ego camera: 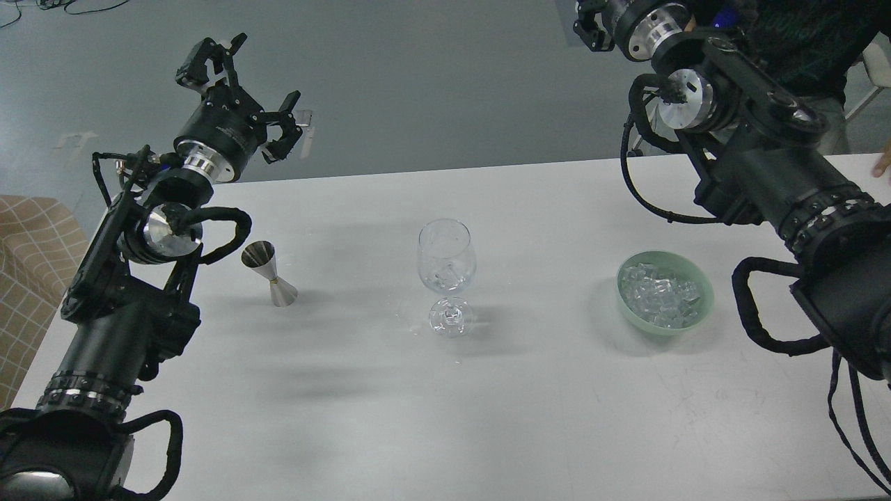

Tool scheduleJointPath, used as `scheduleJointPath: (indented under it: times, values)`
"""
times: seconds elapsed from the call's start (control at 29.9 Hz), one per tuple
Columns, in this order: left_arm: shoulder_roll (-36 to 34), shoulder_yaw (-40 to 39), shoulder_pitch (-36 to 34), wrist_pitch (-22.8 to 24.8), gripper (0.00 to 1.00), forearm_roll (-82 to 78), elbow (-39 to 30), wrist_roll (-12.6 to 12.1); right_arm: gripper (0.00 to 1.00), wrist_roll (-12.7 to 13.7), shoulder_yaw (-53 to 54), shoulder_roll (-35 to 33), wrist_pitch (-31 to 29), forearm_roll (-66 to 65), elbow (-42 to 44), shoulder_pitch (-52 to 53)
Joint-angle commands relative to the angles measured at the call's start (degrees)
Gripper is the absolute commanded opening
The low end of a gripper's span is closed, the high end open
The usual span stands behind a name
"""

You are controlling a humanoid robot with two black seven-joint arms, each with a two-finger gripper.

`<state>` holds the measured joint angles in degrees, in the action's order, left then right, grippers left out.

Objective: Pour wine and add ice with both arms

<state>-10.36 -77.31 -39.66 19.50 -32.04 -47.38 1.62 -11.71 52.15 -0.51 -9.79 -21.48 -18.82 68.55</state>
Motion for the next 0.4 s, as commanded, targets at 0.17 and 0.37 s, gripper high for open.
scheduleJointPath:
  times: [0.17, 0.37]
  values:
    - [-0.53, 5.94, -3.75, 8.5, 0.97, 0.57, 7.83, 11.12, 1.0, -4.38, 7.61, 0.51, -11.04, 2.59, -0.69, -5.44]
    - [-0.62, 5.24, -3.84, 8.5, 0.98, 2.32, 7.83, 7.36, 1.0, -4.47, 7.97, 0.51, -11.92, 2.59, -5.07, -8.24]
